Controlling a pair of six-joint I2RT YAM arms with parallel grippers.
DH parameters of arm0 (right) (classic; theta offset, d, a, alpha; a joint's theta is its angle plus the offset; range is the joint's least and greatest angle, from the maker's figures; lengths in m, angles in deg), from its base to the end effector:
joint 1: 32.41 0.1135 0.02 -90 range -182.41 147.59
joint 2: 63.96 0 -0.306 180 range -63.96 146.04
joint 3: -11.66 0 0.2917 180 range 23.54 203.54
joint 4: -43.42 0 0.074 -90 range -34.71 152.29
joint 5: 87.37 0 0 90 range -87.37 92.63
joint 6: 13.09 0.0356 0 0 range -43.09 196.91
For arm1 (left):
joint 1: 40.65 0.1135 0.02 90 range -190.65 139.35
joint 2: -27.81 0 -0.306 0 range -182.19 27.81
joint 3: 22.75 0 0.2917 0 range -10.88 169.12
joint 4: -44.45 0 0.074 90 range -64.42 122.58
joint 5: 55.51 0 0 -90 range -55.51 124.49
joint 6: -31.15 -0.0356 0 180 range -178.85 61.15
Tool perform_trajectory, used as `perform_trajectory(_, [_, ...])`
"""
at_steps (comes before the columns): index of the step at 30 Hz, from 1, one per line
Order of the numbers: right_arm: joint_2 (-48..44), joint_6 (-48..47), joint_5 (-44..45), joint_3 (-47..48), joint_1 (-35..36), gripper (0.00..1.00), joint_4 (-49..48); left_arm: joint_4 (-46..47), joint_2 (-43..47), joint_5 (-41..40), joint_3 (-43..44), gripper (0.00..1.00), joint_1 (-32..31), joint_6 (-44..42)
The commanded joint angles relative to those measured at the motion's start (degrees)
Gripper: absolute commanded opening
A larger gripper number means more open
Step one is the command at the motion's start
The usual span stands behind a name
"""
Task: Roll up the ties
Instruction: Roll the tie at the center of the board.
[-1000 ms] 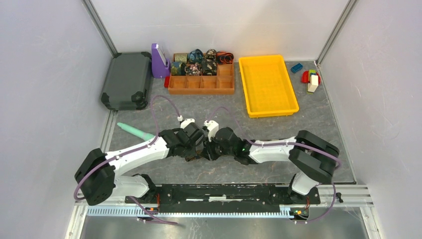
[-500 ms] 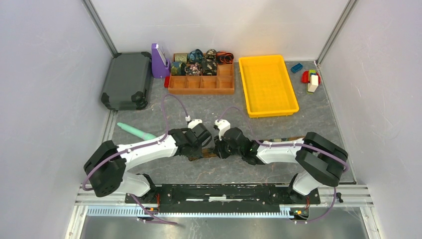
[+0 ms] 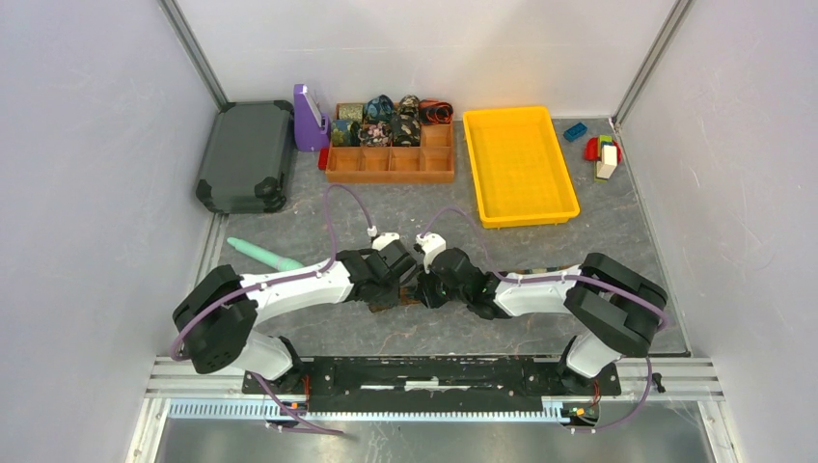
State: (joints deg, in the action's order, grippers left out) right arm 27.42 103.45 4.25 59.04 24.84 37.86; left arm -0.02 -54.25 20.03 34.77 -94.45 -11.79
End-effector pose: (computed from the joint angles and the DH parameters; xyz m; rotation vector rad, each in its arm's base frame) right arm 0.1756 0.2711 0.1487 -0.6074 2.2727 0.7340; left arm 0.1737 -0.2223 0.1941 0.0958 2.7105 -0.1681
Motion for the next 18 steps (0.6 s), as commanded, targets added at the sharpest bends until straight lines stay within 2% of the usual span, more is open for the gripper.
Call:
perform_trajectory(1, [0.7,-0.3,0.1,0.4,-0.1,0.23,-0.3,3.0,-0.6,1.8,2.0,0.39,-0.6,1.0])
perform_trajectory(4, [0.7,-0.6,0.2,1.4,-0.1,0.23,1.2,4.3,-0.3,2.7,1.7,0.42,-0.7,0.6])
perform_trajectory(10, [-0.2,-0.9,0.3,3.4,-0.5,0.23,3.7,5.8,0.6,4.0,1.2,0.41,-0.7,-0.6])
perform_trajectory(14, [-0.8,-0.9,-1.4,4.6,-1.2,0.23,4.2,8.2,1.2,4.9,0.1,0.28,-0.8,-2.6])
perform_trajectory(18, [-0.9,0.0,-5.0,5.1,-2.2,0.24,2.9,9.9,0.9,5.5,-1.0,0.22,-0.7,-4.0])
